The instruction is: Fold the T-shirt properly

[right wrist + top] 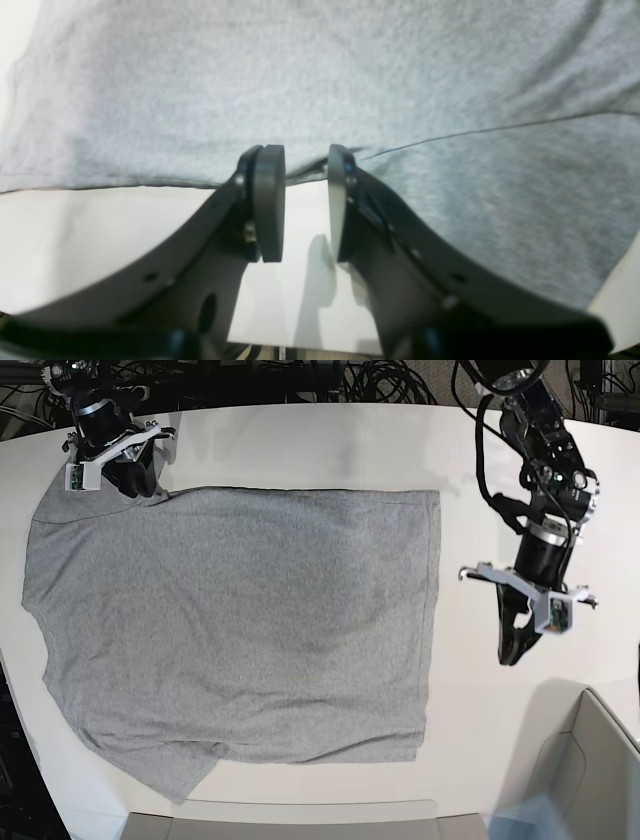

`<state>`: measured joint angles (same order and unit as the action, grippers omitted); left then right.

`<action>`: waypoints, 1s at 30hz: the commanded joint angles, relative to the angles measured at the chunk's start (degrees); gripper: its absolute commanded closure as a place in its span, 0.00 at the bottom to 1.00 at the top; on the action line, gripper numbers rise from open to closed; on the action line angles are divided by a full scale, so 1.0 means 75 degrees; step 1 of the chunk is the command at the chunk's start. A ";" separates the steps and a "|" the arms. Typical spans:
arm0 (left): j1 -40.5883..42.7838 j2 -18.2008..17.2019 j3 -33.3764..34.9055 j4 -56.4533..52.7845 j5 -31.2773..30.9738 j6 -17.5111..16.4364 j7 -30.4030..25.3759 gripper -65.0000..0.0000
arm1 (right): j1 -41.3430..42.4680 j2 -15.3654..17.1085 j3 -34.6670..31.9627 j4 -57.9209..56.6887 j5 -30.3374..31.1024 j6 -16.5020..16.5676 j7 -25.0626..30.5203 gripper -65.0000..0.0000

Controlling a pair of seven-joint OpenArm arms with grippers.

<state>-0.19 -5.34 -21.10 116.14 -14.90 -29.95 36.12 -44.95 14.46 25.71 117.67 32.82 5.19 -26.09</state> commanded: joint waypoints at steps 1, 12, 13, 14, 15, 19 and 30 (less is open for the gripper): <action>-0.0321 0.0109 -0.0017 0.0134 -0.0083 0.0249 -0.0039 0.92 | -0.0038 0.0071 0.0047 0.0141 0.0037 0.0087 0.0179 0.76; -0.1212 0.1176 0.0124 0.0099 -0.0048 0.2546 0.0090 0.91 | -0.0049 0.0071 0.0211 0.0141 0.0037 0.0099 0.0202 0.76; -0.1259 0.1176 0.0299 0.0099 -0.0048 0.2652 0.0090 0.91 | -0.0049 0.0071 0.0211 0.0141 0.0037 0.0099 0.0202 0.76; -0.1306 0.1164 0.0546 0.0052 -0.0048 0.2793 0.0090 0.91 | -0.0049 0.0071 0.0211 0.0141 0.0037 0.0099 0.0202 0.76; -0.1364 0.1152 0.0780 0.0017 -0.0048 0.2875 0.0055 0.91 | -0.0049 0.0071 0.0211 0.0141 0.0037 0.0099 0.0202 0.76; -0.1435 0.1093 0.2233 -0.0053 -0.0048 0.3062 -0.0625 0.90 | -0.0049 0.0129 0.0211 0.0141 0.0037 0.0099 0.0202 0.76; -0.1294 0.1375 0.3593 -0.0089 -0.0118 -0.0208 -0.1704 0.90 | -0.0049 0.0129 0.0211 0.0141 0.0037 0.0111 0.0190 0.76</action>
<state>-8.62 4.49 5.63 114.48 -15.07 -32.58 24.93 -44.93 14.87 26.87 117.67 32.82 5.28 -26.15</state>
